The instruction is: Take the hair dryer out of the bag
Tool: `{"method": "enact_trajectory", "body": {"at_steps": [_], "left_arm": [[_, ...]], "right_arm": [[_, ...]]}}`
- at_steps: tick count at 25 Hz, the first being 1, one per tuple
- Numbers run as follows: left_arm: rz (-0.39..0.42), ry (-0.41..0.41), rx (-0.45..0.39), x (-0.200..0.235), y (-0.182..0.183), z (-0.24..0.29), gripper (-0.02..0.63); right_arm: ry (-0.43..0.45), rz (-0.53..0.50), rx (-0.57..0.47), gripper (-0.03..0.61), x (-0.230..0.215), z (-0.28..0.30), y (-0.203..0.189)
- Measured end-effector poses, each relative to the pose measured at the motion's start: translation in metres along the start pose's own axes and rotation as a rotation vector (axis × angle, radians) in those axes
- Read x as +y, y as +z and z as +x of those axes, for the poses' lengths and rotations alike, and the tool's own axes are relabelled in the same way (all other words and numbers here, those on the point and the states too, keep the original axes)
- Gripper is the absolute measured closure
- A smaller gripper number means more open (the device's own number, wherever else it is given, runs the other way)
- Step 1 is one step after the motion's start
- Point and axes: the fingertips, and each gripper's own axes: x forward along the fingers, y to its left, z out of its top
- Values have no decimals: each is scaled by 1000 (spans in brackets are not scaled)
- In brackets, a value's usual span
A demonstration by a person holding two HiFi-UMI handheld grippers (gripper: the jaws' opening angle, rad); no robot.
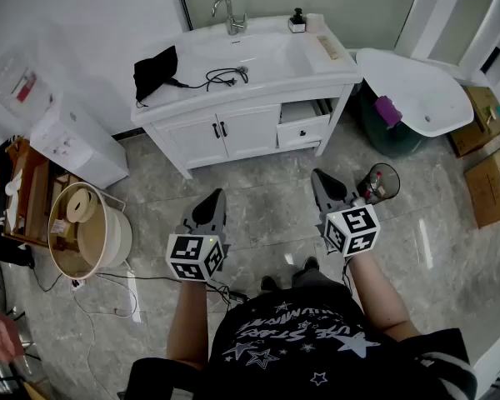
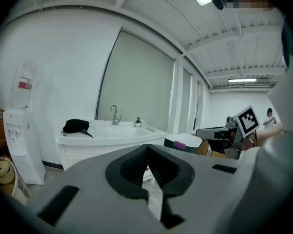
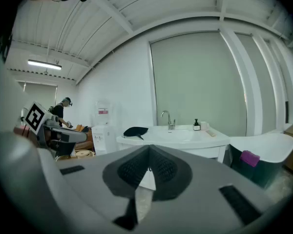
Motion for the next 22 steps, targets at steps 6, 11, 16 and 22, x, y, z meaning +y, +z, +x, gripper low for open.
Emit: {"method": "enact_trajectory", "body": {"at_steps": [6,11,16,22], "left_arm": [[11,10,8,2,1,-2,603],[8,3,-9,3,0,-15,603],[1,14,-3,14,-9,-30,603],[-5,30,-11,24,-8,-30,603]], "right_arm": [[5,-3,1,574,4,1,3],[10,-2,10,574,14,2,1],[-1,-16,8,574,28,4,-2],[7,-17,-1,572,29,9,2]]}}
